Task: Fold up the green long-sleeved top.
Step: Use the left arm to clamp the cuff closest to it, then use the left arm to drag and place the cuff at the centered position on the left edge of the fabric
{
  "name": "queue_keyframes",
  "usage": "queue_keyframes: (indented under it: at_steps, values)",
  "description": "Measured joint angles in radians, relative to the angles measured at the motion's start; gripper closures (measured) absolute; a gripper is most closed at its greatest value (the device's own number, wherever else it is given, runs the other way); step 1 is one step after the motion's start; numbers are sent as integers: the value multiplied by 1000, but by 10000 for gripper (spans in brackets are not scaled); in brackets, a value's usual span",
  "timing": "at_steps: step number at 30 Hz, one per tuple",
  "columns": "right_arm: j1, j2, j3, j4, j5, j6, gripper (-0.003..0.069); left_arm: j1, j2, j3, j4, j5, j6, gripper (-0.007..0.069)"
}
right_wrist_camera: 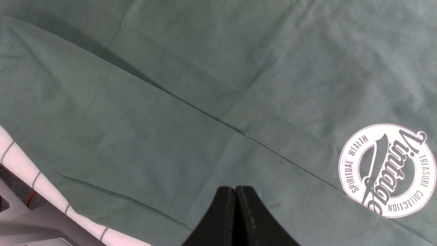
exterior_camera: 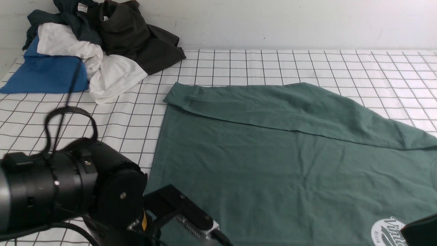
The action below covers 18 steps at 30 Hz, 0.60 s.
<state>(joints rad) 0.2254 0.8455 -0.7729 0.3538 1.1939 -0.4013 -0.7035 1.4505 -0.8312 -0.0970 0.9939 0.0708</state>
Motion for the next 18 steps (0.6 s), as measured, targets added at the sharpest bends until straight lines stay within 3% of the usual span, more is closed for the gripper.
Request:
queue_keyframes:
  at_steps: [8, 18]
  values:
    - [0, 0, 0, -6, -27, 1, 673, 101, -1, -295, 85, 93, 37, 609]
    - [0, 0, 0, -37, -28, 23, 673, 300, 277, -729, -13, 222, 177, 608]
